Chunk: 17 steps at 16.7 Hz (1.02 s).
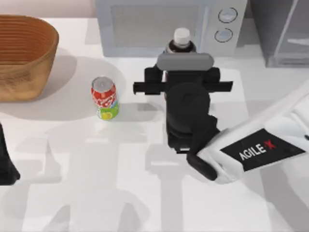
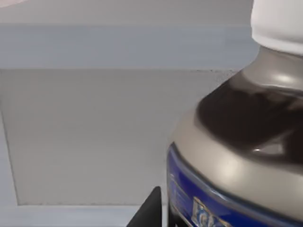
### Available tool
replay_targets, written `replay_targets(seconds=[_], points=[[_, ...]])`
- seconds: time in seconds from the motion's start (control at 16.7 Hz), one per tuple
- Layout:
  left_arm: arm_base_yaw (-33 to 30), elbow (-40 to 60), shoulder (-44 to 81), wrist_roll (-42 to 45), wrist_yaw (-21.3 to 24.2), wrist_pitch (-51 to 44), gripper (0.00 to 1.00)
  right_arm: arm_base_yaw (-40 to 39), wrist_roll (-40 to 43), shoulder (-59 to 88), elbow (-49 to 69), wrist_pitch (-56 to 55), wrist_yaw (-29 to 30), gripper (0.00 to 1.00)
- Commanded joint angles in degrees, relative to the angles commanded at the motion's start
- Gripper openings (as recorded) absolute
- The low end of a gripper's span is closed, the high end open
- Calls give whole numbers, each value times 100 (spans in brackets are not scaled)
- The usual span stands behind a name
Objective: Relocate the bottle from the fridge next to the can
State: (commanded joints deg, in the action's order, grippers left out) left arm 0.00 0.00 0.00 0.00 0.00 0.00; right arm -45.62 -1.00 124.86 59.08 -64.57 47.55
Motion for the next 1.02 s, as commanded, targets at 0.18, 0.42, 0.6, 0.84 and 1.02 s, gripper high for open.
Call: replay_targets(seconds=[0.18, 0.42, 0.6, 0.84, 1.02], points=[[0, 0, 0, 0, 0, 0, 100, 0, 0, 0, 0, 0, 0, 38], [0, 0, 0, 0, 0, 0, 100, 0, 0, 0, 0, 0, 0, 68], [0, 0, 0, 0, 0, 0, 100, 0, 0, 0, 0, 0, 0, 90], [0, 0, 0, 0, 0, 0, 100, 0, 0, 0, 0, 0, 0, 100], [0, 0, 0, 0, 0, 0, 100, 0, 0, 0, 0, 0, 0, 100]])
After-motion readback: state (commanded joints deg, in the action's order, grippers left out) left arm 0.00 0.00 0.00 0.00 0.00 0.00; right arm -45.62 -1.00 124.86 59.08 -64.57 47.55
